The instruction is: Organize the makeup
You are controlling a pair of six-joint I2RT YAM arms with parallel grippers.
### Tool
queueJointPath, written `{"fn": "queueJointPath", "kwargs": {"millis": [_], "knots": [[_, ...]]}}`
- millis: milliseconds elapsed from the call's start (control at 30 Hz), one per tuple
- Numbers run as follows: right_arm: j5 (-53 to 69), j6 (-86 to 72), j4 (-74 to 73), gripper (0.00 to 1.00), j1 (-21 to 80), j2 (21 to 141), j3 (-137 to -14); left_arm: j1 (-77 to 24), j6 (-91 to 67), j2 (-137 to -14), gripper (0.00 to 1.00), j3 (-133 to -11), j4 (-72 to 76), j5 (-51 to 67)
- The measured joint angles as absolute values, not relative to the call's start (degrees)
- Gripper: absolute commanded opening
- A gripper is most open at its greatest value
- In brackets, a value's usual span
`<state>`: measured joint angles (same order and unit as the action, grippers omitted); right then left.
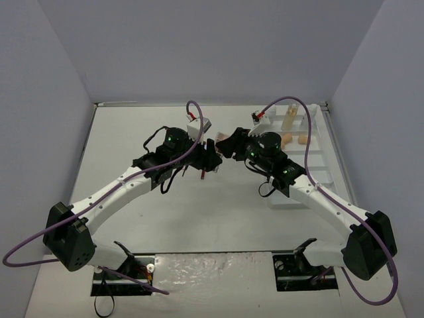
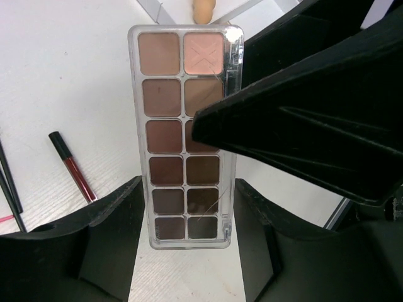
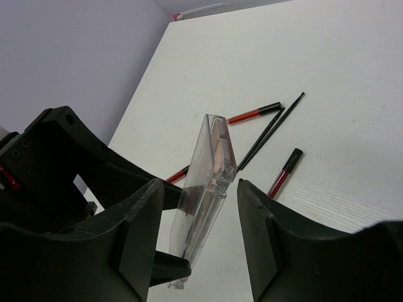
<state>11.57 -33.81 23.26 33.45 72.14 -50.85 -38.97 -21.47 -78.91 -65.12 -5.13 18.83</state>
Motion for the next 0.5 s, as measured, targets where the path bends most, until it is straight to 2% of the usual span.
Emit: {"fn": "queueJointPath", "kwargs": {"millis": [133, 333, 433, 500], "knots": [[11.58, -34.5, 23.41, 0.36, 33.45, 72.16, -49.94, -39.0, -21.52, -79.01, 0.07, -65.12, -4.22, 19.25], [11.43, -34.59, 23.37, 0.17, 33.45, 72.29, -49.38, -39.03, -21.58, -79.9, 0.08, -65.12, -3.51, 19.53], [11.27, -34.99, 23.03, 0.08, 33.45, 72.29, -49.23, -39.03, -21.65, -81.0, 0.16, -65.12, -3.26, 19.81], [11.06, -34.99, 22.84, 0.03, 33.44, 72.29, -49.21, -39.05, -21.69, -81.73, 0.28, -65.12, -2.94, 19.89]]}}
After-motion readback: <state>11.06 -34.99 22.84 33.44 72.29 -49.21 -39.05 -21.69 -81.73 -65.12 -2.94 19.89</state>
